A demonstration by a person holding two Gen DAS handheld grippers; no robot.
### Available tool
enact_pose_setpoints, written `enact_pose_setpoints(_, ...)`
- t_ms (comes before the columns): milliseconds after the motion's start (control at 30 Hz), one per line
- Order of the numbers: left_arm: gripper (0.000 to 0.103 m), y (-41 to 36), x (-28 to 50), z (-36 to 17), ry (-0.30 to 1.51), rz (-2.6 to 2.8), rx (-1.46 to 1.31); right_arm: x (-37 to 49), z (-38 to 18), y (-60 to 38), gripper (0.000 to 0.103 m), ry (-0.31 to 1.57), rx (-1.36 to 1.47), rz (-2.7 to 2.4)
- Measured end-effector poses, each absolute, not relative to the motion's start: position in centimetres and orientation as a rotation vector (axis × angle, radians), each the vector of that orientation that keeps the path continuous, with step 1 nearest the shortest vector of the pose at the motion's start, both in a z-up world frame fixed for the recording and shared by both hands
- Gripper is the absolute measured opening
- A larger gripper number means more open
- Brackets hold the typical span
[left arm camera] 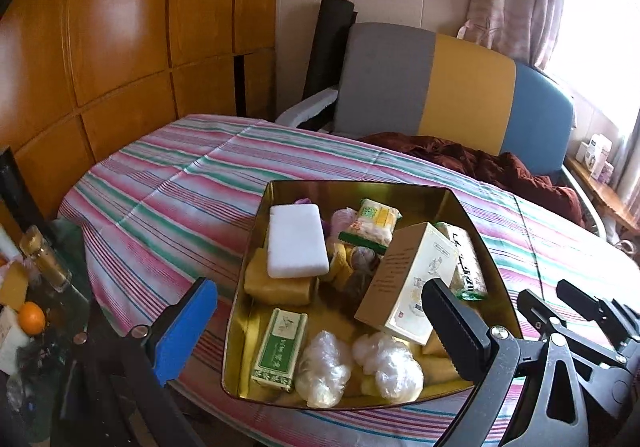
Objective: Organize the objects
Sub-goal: 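Withdraw both open grippers from the gold tray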
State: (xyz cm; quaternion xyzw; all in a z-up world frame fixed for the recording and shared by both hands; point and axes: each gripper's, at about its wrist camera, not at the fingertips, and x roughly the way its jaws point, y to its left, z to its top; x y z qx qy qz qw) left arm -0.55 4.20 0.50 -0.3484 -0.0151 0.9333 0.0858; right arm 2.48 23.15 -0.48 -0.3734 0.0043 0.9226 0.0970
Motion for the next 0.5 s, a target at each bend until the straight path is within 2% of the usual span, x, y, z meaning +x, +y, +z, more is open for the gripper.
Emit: enact_pose_setpoints(500, 0.103, 4.03, -0.03, 0.60, -0.028, 2.838, -0.963, 2.22, -1.01, 22.74, 0.053, 0.001, -1.124, 2.737)
